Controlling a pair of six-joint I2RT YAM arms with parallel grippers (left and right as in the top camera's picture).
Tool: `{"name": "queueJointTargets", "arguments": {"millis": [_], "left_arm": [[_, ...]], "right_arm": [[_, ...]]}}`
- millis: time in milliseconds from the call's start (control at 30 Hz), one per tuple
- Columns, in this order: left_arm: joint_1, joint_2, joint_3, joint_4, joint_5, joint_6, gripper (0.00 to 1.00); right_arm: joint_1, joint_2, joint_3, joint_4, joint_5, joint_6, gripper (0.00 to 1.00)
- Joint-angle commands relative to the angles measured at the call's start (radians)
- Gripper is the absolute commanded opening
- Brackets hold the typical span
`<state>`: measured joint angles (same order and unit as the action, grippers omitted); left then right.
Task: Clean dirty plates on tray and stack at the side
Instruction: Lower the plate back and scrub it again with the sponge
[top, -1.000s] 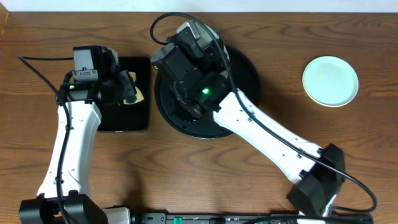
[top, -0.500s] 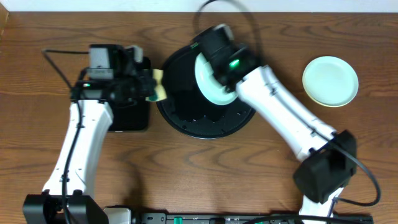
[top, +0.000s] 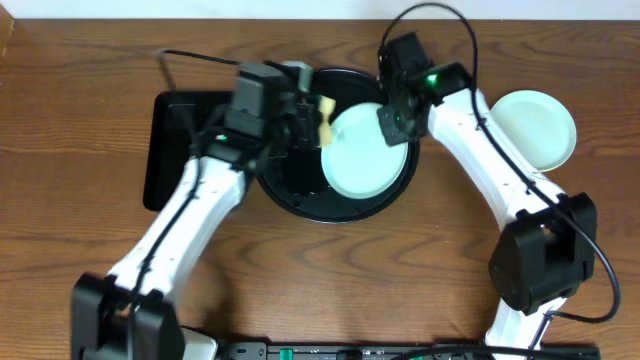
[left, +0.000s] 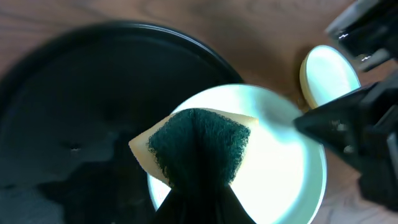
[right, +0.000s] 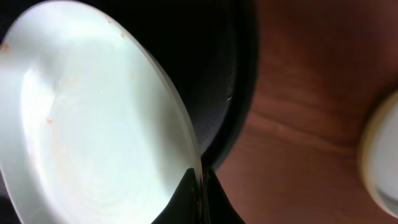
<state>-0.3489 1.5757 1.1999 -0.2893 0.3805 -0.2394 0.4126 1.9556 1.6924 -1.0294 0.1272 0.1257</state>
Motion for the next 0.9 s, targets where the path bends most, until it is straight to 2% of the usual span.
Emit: {"name": "queueJointTargets", "arguments": {"millis": [0, 300, 867], "left_arm": [[-0.037, 0.065, -0.007, 0.038, -0.034, -0.010, 0.08], [-0.072, 0.206, -0.007, 0.083, -0.034, -0.032, 0.08], [-0.130, 0.323, -0.007, 0.059, -0.029, -0.024, 0.08]], "right_arm": [[-0.002, -0.003, -0.077, 0.047, -0.031, 0.026, 0.01], [-0.002, -0.003, -0.164, 0.125, -0.031, 0.039, 0.01], [-0.002, -0.003, -0.172, 0.140, -0.030, 0.038, 0.01]]}}
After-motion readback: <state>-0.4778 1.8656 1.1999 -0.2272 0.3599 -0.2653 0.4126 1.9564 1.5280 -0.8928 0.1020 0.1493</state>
